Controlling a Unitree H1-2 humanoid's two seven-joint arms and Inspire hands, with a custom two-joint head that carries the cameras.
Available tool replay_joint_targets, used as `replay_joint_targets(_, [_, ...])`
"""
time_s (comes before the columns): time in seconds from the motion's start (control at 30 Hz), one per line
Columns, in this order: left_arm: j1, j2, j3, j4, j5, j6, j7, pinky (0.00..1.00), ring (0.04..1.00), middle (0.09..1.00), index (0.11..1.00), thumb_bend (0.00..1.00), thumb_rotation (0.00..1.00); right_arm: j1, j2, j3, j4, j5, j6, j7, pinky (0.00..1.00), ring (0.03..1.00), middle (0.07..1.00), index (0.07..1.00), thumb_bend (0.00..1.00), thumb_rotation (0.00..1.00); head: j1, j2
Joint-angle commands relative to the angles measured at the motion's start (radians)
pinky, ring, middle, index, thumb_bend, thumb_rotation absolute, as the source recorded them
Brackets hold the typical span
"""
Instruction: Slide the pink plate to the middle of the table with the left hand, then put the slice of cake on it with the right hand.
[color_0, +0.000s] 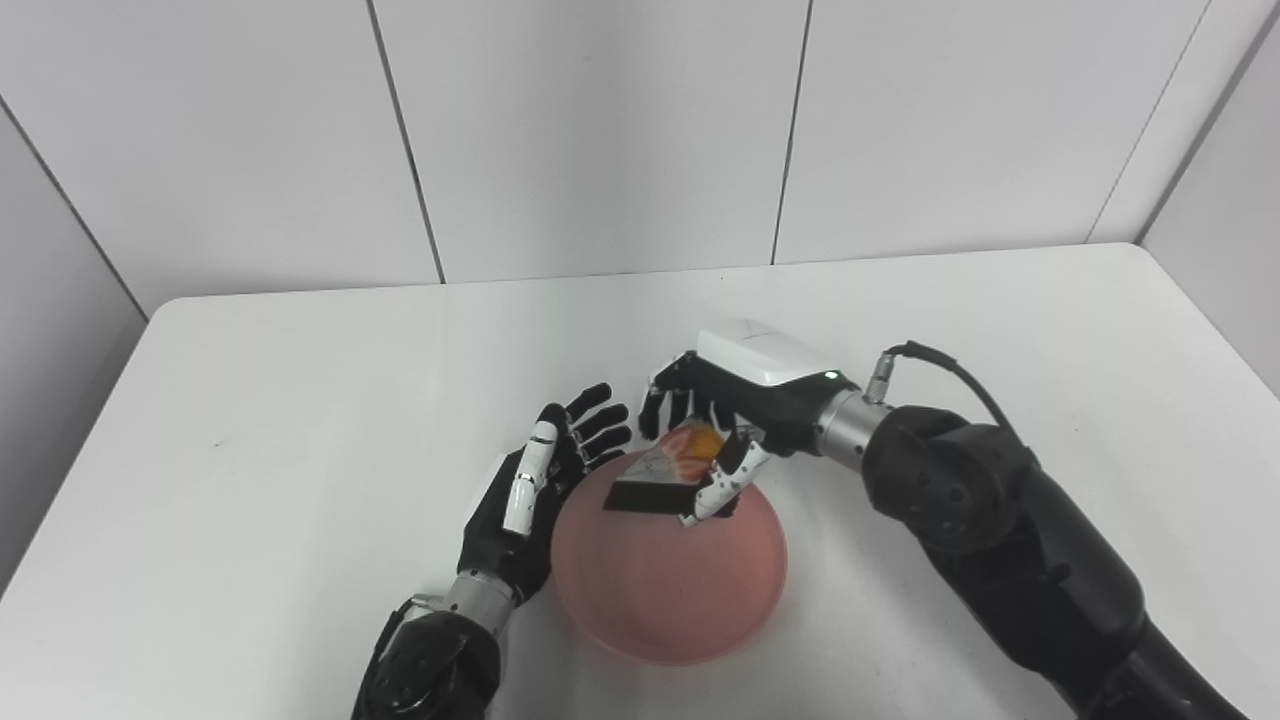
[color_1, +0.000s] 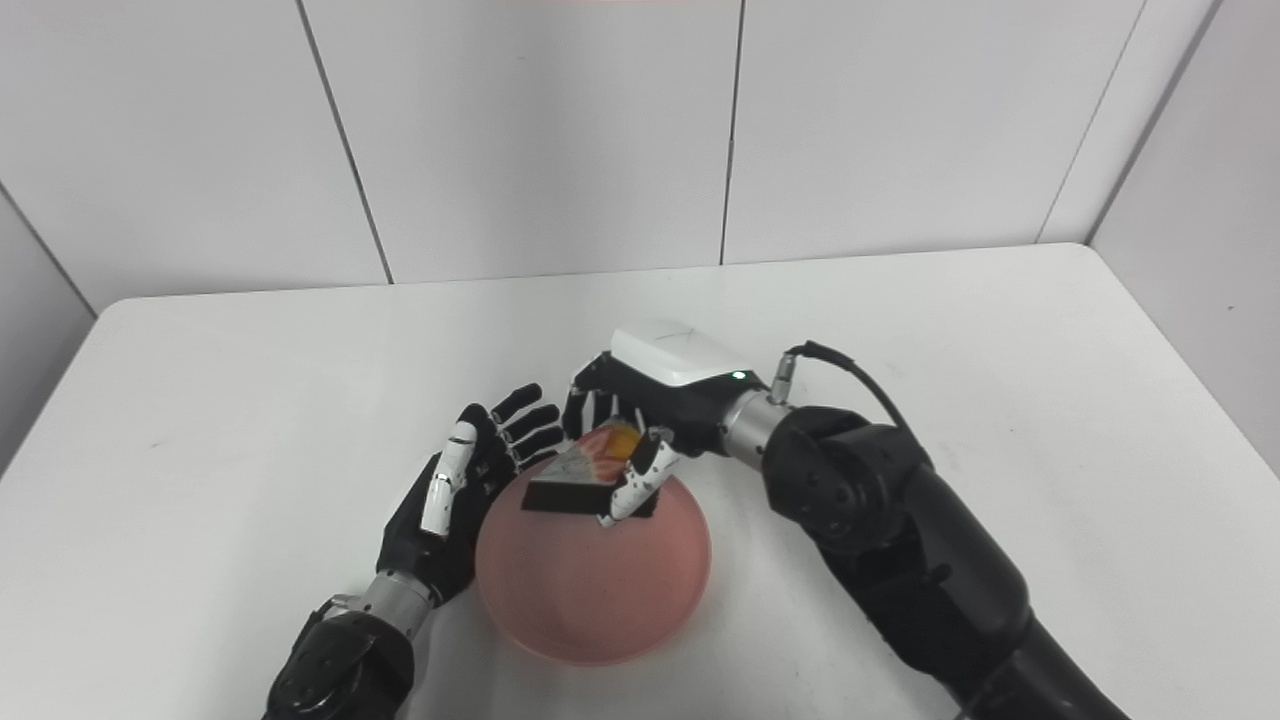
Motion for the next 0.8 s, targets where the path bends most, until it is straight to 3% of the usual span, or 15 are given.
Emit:
replay_joint_targets(0.0, [0.017,-0.012,-0.006,0.017,0.015,0.075,0.023,0.83,0.832,0.832,0.827,0.44,1.0,-0.041,0.01,-0.003,-0.006,-0.007,-0.041,-0.034,0.37,0.416,0.438,0.527,0.52,0.0,0.003,0.157])
replay_joint_targets(0.23, [0.012,-0.024,-0.008,0.009,0.021,0.083,0.036,0.82,0.821,0.822,0.808,0.43,1.0,-0.034,0.027,0.01,0.006,0.007,-0.051,-0.027,0.33,0.396,0.43,0.53,0.52,0.0,0.015,0.167])
replay_joint_targets(0.47, [0.002,-0.027,-0.004,0.025,0.023,0.065,0.036,0.83,0.842,0.843,0.822,0.44,1.0,-0.007,0.013,0.027,-0.022,-0.023,-0.014,0.006,0.35,0.411,0.433,0.531,0.52,0.0,0.017,0.177])
replay_joint_targets(0.63, [0.0,-0.027,-0.005,0.024,0.028,0.065,0.038,0.81,0.837,0.837,0.817,0.44,1.0,0.008,0.012,0.028,-0.03,-0.036,-0.016,0.017,0.31,0.369,0.409,0.53,0.52,0.0,0.016,0.187])
replay_joint_targets(0.77, [-0.001,-0.024,-0.005,0.019,0.041,0.066,0.038,0.84,0.844,0.847,0.828,0.45,1.0,0.022,-0.001,0.037,-0.018,-0.041,-0.042,0.019,0.25,0.31,0.472,0.489,0.53,0.0,0.014,0.191])
